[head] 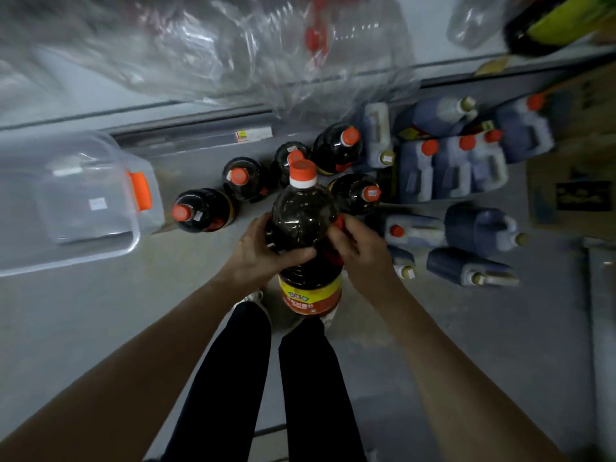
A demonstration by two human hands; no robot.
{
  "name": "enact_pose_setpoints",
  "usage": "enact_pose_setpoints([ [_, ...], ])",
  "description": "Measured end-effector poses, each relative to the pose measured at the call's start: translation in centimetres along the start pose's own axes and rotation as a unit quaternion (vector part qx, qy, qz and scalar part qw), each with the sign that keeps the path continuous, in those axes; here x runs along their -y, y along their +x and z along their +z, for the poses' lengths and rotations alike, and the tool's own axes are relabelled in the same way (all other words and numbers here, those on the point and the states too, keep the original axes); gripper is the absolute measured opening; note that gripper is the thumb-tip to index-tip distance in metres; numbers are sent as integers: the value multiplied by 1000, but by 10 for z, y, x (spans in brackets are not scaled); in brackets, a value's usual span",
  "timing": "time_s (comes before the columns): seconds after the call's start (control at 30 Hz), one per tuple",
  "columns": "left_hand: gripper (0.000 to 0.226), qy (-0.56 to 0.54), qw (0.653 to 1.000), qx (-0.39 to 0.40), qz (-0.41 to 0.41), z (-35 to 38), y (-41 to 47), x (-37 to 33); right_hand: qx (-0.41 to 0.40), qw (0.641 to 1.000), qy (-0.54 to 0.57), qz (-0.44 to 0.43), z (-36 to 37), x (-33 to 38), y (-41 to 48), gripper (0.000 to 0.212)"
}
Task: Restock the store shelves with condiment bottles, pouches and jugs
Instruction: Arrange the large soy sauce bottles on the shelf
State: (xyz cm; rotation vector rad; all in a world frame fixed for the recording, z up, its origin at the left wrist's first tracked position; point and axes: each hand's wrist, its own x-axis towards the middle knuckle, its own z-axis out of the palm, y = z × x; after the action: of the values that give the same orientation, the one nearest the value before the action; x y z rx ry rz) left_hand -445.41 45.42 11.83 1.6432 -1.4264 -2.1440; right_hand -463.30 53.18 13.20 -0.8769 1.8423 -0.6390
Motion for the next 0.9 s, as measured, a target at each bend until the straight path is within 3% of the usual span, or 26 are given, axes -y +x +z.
enact_pose_setpoints([
  [0.27,75,11,998,19,62,-3,-90,-116,-40,996,69,-36,-68,105,-66,4],
  [0.4,50,0,993,67,93,-12,-139,-174,-106,985,121,-54,-96,160,-98,8],
  [0.57,72,-46,987,62,140,-13,-185,-237,-132,973,172,-78,-138,234,-128,13],
  [0.77,79,-69,971,13,231,-9,-239,-311,-120,963,215,-107,-182,316,-162,8],
  [0.9,73,-42,954,-28,297,-16,-283,-368,-86,970,174,-144,-214,385,-196,58],
])
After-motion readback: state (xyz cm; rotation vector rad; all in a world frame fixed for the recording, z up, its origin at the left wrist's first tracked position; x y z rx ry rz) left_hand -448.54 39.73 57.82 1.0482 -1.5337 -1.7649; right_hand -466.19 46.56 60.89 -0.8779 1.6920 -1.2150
